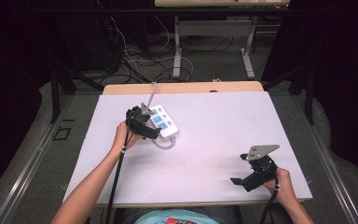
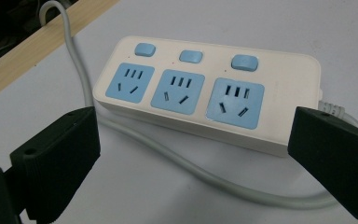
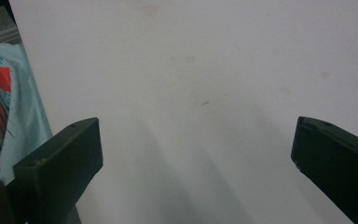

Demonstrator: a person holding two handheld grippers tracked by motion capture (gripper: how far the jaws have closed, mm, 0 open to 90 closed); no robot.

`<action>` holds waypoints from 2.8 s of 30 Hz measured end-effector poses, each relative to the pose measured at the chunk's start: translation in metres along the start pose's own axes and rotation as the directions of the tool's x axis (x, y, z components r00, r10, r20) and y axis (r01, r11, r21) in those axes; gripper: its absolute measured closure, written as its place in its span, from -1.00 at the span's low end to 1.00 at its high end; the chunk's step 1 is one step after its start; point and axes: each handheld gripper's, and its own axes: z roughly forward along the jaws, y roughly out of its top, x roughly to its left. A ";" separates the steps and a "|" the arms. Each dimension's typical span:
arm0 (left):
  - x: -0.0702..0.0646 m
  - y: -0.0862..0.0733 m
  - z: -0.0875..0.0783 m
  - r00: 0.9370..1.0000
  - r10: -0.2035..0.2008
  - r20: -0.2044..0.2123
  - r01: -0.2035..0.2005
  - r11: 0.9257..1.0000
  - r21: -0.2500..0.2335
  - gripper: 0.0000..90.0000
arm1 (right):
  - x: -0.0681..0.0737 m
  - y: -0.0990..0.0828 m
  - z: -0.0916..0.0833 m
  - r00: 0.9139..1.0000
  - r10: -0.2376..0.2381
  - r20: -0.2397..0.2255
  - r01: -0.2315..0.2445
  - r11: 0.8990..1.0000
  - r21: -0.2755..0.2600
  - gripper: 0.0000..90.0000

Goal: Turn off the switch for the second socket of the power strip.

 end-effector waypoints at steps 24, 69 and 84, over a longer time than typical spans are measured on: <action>0.006 0.017 0.017 0.999 0.032 -0.041 -0.032 0.999 0.008 -0.92 | 0.000 0.000 0.000 1.000 0.000 0.008 0.000 1.000 0.001 -0.96; 0.021 0.048 0.051 0.996 -0.082 0.017 0.082 0.996 -0.016 0.21 | -0.001 0.001 0.001 1.000 -0.002 -0.002 0.002 1.000 -0.001 -0.96; 0.015 0.042 0.063 0.992 -0.092 0.081 0.091 0.996 0.012 0.99 | -0.001 0.001 0.001 1.000 -0.004 -0.007 0.004 1.000 -0.001 -0.96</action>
